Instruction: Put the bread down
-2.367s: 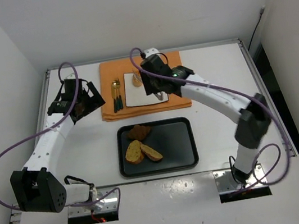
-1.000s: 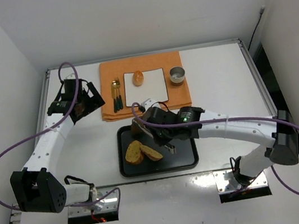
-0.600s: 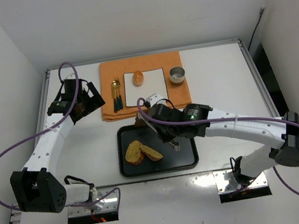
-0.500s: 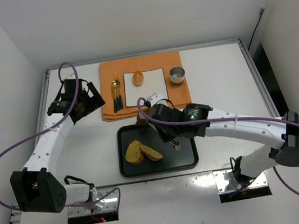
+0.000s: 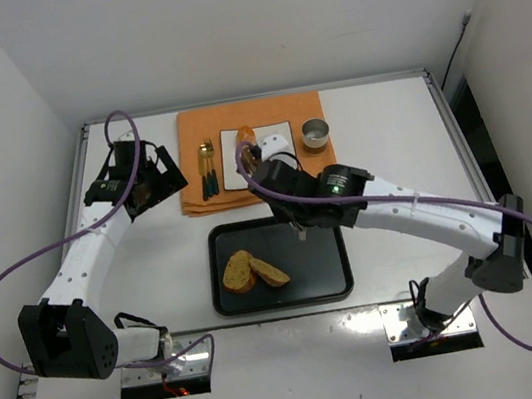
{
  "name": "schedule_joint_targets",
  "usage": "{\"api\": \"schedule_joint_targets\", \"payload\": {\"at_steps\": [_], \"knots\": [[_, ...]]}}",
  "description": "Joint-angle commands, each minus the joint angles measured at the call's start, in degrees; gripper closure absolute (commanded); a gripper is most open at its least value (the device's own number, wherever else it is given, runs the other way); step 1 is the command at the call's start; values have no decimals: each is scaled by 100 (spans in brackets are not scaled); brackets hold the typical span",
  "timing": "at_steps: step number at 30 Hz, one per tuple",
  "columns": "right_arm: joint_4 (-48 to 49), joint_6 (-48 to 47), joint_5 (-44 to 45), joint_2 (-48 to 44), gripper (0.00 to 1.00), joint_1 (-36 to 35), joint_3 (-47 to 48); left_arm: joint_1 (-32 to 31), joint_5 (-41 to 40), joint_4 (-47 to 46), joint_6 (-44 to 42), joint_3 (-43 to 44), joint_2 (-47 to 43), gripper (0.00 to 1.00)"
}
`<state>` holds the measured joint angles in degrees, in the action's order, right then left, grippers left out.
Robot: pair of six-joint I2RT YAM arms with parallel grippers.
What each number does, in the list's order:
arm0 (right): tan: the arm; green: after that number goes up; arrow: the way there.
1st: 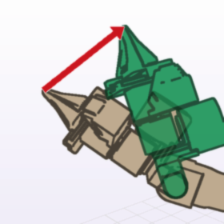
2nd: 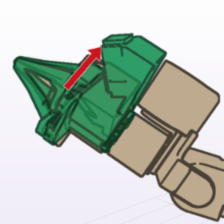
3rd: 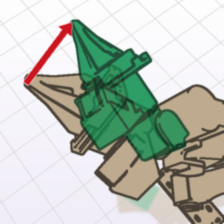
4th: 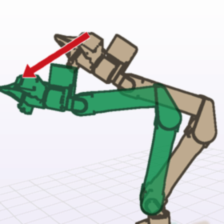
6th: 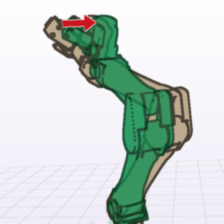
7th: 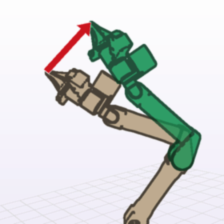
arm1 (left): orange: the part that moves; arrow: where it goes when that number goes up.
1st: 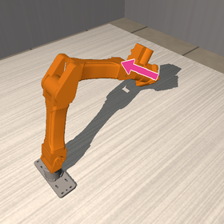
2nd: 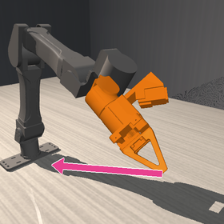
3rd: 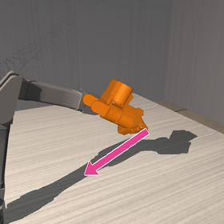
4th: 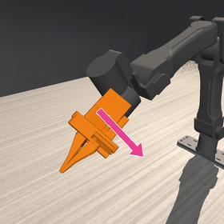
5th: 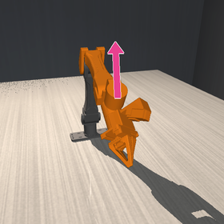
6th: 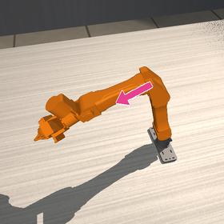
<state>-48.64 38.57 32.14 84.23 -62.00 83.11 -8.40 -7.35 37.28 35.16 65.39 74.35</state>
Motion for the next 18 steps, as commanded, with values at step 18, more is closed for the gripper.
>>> {"api": "schedule_joint_targets", "payload": {"at_steps": [18], "knots": [[2130,-754,135,1561,100,1673,179,67,103,-19,-79,194,62,0]]}}
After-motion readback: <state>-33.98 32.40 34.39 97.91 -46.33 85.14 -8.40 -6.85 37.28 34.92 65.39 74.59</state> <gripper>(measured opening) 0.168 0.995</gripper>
